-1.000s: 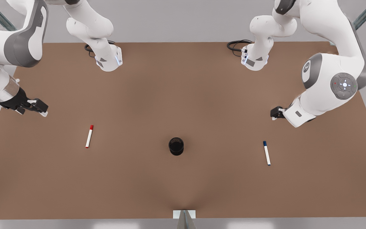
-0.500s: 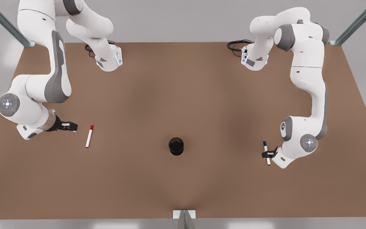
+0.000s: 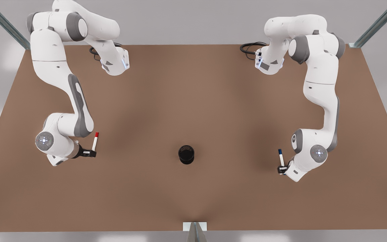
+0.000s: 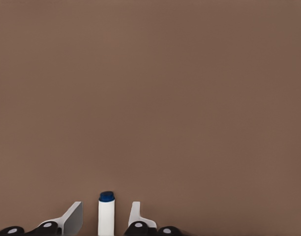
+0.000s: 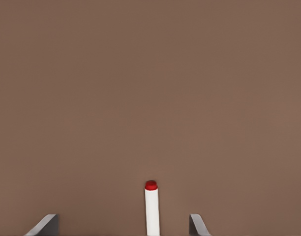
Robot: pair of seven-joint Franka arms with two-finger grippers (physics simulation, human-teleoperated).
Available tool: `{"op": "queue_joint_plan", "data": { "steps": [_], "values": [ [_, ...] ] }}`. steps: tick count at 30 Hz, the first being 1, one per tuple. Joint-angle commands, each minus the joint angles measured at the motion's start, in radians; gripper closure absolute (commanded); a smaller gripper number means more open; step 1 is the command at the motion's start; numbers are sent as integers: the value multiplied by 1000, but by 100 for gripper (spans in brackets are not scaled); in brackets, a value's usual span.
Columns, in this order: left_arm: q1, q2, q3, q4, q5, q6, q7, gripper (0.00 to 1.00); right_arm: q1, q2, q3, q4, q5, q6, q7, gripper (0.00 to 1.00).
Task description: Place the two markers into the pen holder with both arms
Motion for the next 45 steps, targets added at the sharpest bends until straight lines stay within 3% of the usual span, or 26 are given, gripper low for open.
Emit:
{"op": "queue_joint_plan", "data": {
  "steps": [1, 5, 8, 11, 12, 14, 17, 23, 30, 36, 41, 44, 45],
  "values": [
    [-1, 6, 8, 0, 2, 21, -20, 42, 0, 11, 2, -16, 2, 130, -3, 0],
    [-2, 18, 11, 0, 2, 19, -21, 43, -18, -69, 10, -203, 0, 236, -7, 0],
    [-4, 18, 11, 0, 2, 19, -21, 53, -37, -37, 10, -199, -1, 258, -6, 0],
    [-5, 20, 11, 0, 2, 19, -21, 56, -37, 12, 10, -166, -3, 265, -1, 0],
    [-5, 20, 11, 0, 2, 19, -23, 56, -35, 14, 10, -166, -3, 264, 0, 2],
    [-7, 21, 11, 0, 2, 19, -23, 56, -31, 17, 10, -171, -6, 262, -1, 24],
    [-7, 26, 11, 0, 2, 19, -23, 58, -31, 34, 10, -168, -6, 265, 0, 35],
    [-7, 28, 11, 0, 2, 19, -23, 74, -37, 34, 10, -189, -6, 275, 2, 40],
    [-8, 14, 11, 3, 2, 9, -26, 79, -34, 20, 10, -203, -6, 258, -1, 42],
    [-62, -129, -1, 54, -7, -272, -21, 79, -35, 21, 10, -214, -6, 258, 0, 50],
    [-65, -255, -201, 72, -150, -352, -28, 79, -35, 25, 10, -216, -6, 259, 0, 52],
    [-130, -158, -327, 279, -210, -332, -18, 79, -35, 23, 10, -216, -6, 258, -1, 62],
    [-160, -152, -344, 289, -213, -237, 44, 79, -35, 23, 10, -217, -6, 258, 0, 64]
  ]
}}
